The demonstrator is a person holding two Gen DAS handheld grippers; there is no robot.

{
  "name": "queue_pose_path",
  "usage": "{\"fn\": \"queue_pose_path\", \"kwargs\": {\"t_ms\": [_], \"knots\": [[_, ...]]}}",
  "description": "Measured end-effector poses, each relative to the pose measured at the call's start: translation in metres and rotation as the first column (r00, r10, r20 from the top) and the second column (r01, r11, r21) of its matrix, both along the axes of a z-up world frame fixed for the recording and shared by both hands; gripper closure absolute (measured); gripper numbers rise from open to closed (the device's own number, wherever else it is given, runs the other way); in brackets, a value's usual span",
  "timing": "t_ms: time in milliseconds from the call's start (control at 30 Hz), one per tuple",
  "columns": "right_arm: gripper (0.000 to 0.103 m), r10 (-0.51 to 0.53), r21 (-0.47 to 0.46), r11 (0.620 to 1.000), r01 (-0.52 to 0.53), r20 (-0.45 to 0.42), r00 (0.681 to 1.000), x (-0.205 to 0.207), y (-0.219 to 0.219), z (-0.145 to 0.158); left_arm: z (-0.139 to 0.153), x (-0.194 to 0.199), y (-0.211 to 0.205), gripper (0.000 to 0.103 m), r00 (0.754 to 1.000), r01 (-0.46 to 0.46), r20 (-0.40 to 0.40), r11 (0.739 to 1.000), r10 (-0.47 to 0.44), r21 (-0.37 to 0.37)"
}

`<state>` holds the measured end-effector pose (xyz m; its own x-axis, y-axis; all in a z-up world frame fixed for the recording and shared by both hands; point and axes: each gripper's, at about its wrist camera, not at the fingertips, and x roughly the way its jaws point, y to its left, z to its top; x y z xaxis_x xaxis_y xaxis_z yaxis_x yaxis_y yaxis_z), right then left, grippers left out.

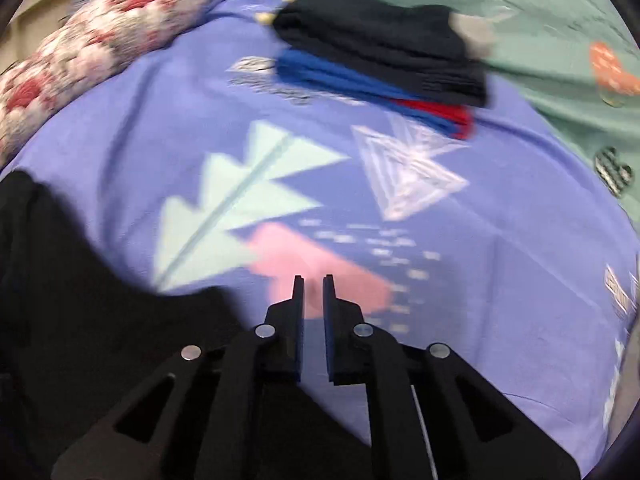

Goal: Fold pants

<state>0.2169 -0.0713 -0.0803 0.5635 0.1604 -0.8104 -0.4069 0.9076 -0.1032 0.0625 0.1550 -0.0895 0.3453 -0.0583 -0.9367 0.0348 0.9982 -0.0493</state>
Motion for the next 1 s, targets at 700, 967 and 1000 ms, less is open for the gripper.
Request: {"fn": "queue_pose_path", "kwargs": {"t_ms": [700, 967, 1000], "knots": [[0.058, -0.313, 0.298, 0.888, 0.35, -0.166, 0.935, -0.119, -0.179, 0.023, 0.027, 0.053, 0.025, 0.002, 0.968, -0.244, 0.11, 0.953, 0.227, 0.18], [0.04, -0.742, 0.369, 0.542, 0.755, -0.213, 0.636, -0.247, -0.369, 0.029, 0.034, 0.028, -0.027, 0.002, 0.986, -0.14, 0.106, 0.986, 0.13, 0.091], [0.038, -0.755, 0.378, 0.52, 0.766, -0.217, 0.619, -0.257, -0.376, 0.029, 0.031, 0.026, -0.038, 0.002, 0.99, -0.109, 0.097, 0.99, 0.101, 0.086]]}}
